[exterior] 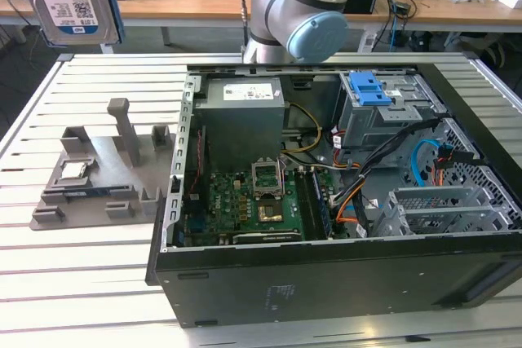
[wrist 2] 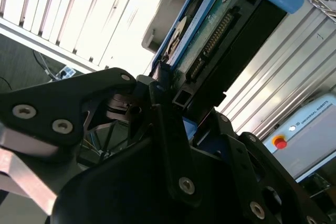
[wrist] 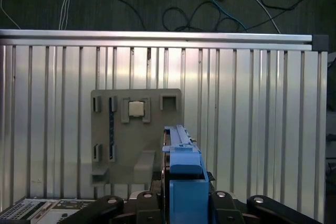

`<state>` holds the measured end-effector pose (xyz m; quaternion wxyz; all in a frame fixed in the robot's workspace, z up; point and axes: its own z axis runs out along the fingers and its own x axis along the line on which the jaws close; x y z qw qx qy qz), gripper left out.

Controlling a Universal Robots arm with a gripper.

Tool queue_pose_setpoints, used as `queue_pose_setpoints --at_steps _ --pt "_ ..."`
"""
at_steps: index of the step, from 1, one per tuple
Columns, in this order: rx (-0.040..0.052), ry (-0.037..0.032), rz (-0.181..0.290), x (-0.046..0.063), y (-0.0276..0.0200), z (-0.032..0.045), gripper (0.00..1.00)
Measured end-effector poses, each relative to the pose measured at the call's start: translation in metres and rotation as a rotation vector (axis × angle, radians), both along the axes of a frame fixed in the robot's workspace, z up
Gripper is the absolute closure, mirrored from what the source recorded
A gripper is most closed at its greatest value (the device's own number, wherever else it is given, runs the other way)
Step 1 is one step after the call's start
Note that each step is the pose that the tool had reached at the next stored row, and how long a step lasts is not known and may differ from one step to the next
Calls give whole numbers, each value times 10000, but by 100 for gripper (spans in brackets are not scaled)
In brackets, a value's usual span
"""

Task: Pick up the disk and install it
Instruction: 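Pick up the disk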

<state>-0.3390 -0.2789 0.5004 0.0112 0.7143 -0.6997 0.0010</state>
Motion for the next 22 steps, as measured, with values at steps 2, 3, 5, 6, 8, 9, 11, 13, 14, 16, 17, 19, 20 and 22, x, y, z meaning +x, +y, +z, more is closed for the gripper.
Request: queue_pose_setpoints --at_steps 2,3,5,6,8,9,11,13,14,16,17,19,20,22 --pt "0 -1 1 116 0 -1 64" --pt "-1 0 2 175 0 0 64" --pt "0 -1 1 234 0 -1 64" --pt "0 -1 1 302 0 -1 64" --pt "0 0 1 400 0 0 64" --pt "0 -1 1 449 0 -1 64" --pt "0 -1 1 539 0 -1 64" --pt "0 0 1 618 0 0 64" --pt "0 0 0 646 0 0 64" --pt "0 -2 1 724 0 -1 64" --pt "1 -1 2 756 0 -1 64" --pt "0 -1 1 823 0 0 64" --pt "0 -1 1 867 0 0 64" --pt "0 -1 1 937 0 0 64"
